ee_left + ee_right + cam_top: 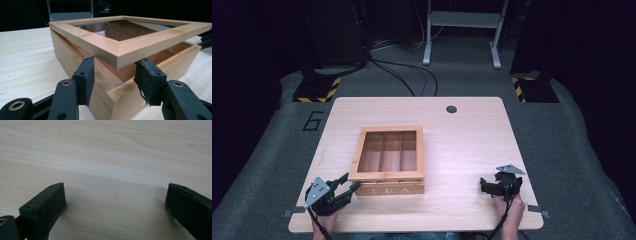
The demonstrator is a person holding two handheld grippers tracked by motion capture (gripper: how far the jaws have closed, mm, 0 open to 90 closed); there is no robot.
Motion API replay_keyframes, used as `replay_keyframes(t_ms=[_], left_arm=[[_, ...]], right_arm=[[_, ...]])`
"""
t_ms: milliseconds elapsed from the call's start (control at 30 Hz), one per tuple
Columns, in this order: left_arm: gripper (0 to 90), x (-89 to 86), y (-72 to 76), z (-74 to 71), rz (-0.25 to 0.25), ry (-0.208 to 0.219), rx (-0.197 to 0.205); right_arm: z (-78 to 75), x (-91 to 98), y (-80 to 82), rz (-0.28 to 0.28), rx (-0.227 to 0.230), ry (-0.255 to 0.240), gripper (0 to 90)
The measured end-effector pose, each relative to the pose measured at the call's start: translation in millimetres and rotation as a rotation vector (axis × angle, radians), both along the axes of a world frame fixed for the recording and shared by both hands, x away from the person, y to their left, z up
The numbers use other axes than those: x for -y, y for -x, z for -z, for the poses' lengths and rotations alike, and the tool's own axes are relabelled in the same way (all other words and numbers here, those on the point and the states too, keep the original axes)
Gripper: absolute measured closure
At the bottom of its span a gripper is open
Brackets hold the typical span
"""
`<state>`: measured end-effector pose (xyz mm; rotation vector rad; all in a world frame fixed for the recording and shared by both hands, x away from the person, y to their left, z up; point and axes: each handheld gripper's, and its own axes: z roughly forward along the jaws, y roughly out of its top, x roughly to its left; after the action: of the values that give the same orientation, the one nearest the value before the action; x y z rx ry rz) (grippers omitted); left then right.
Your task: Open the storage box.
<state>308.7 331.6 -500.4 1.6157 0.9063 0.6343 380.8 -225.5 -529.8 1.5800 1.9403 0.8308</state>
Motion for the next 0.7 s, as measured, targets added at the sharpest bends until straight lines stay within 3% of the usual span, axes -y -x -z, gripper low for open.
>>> replay_keyframes(t_ms=[700], left_arm=[[43.4, 1.5, -22.6, -21.6, -0.046, 0.025, 0.064]], right_arm=[[-0.2, -0.2, 0.2, 0.004, -0.004, -0.003, 2.6]])
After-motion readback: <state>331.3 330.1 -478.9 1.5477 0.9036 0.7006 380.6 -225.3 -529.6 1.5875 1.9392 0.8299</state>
